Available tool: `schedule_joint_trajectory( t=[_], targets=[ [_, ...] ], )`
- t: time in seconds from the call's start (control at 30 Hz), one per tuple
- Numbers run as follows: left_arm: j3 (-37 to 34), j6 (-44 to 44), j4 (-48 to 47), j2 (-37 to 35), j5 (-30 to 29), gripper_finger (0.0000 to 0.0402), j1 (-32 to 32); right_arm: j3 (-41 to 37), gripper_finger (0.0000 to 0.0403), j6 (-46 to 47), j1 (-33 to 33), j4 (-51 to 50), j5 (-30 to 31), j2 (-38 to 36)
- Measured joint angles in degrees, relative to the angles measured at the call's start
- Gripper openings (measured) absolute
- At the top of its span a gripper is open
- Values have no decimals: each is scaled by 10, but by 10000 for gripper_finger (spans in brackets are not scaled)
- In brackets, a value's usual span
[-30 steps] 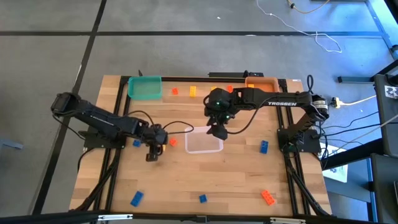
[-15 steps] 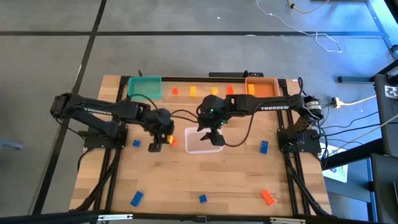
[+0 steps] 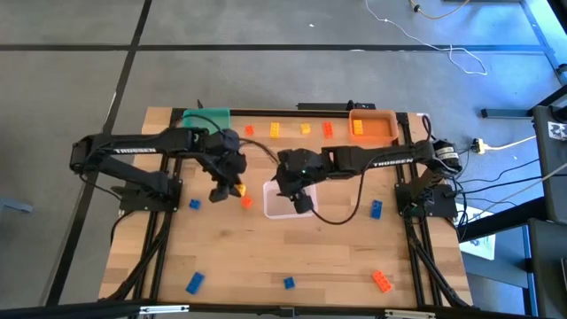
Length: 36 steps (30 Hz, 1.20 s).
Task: Sort & place blocks by color
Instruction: Put the bottom left yellow game piece into the orange bin
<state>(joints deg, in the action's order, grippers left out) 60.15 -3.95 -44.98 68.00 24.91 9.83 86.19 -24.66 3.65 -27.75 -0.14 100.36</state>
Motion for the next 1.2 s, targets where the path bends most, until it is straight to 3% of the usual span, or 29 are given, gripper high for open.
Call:
schedule_joint_trajectory(
  t=[0.3,0.5,0.8,1.2],
  targets=[
    [8,-17,0,-55,3,131,19,0,218,-12,2,2,38,0],
    [8,-11,18,-32,59,131,18,0,218,-15,4,69,35,0],
    [8,-15,99,-4,129,131,24,0,218,-106,20,114,31,0],
    [8,-54,153,-3,137,131,27,0,218,-148,35,161,60,0]
  ],
)
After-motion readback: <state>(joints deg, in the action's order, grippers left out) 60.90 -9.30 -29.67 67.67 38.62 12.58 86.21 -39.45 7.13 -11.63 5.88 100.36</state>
